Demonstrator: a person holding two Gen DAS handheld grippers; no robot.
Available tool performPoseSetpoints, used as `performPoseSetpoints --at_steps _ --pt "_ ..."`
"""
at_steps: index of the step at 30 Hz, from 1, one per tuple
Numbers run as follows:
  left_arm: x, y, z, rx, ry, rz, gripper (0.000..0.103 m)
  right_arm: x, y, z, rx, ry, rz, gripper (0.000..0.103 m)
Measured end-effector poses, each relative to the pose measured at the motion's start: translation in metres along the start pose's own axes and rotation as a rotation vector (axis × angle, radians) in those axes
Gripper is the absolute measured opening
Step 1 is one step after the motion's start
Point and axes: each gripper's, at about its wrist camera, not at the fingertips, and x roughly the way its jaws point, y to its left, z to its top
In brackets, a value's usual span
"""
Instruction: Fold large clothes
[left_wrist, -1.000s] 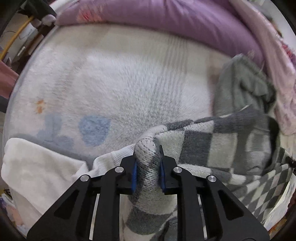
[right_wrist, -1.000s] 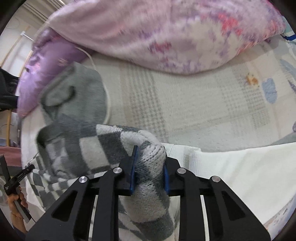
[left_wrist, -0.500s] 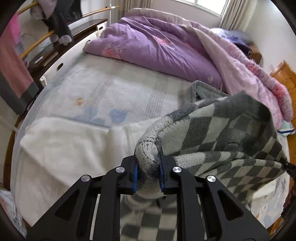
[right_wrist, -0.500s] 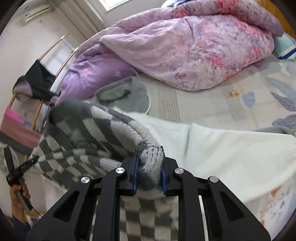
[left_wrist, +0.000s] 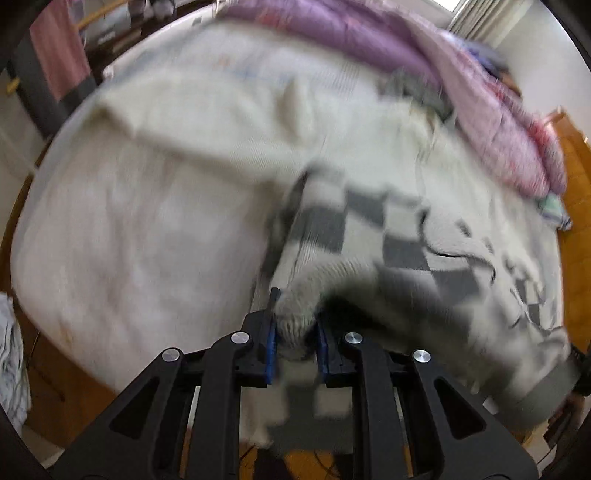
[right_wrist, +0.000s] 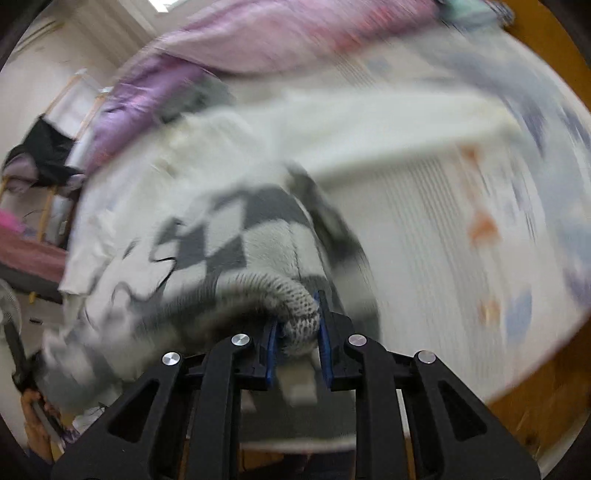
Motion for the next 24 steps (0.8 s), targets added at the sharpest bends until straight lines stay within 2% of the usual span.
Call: performPoseSetpoints --at_steps 2,4,7,9,12,13,15,16,19,20,21,22,24 --pt "0.017 0.011 -0.030 0.003 0.062 -0.002 0.017 0.019 -0.015 -0.028 0.028 0.046 -0.046 0.017" --pt "0.028 0.012 -0.050 0.034 0.077 0.012 0.017 0.035 -0.026 -0.050 0.044 0.068 -0.061 0.017" --pt "0.032 0.011 -0.067 0.078 0.074 0.056 0.016 0.045 -0.037 -0.058 0.077 0.066 -0.071 0.019" --pt "0.034 0.016 -0.074 0.056 0.100 0.042 0.017 0.053 -0.043 -0.059 0.118 0.110 -0.053 0.019" --pt "0.025 0.019 -0.085 0.052 0.090 0.019 0.019 0.040 -0.042 -0.064 0.112 0.129 -0.093 0.024" --pt "0.020 0.022 -0.089 0.042 0.087 0.004 0.024 0.029 -0.040 -0.064 0.112 0.124 -0.104 0.025" --pt "0.007 0.031 -0.095 -0.020 0.053 -0.028 0.042 0.009 -0.032 -0.067 0.086 0.112 -0.137 0.027" --pt "0.002 0.034 -0.095 -0.049 0.035 -0.038 0.054 0.000 -0.026 -0.069 0.077 0.093 -0.126 0.028" --pt "-0.010 0.044 -0.096 -0.170 -0.025 -0.110 0.058 -0.016 -0.001 -0.066 0.029 0.025 -0.044 0.027" --pt "-0.011 0.046 -0.094 -0.208 -0.037 -0.127 0.063 -0.015 0.011 -0.062 0.011 0.002 -0.021 0.025" --pt "-0.009 0.046 -0.093 -0.232 -0.041 -0.140 0.063 -0.010 0.017 -0.059 0.002 -0.009 0.003 0.021" --pt "-0.008 0.046 -0.091 -0.255 -0.045 -0.153 0.063 -0.001 0.023 -0.054 -0.002 -0.014 0.011 0.014" --pt "-0.006 0.043 -0.087 -0.280 -0.055 -0.159 0.064 0.033 0.024 -0.049 -0.004 0.050 -0.019 0.008"
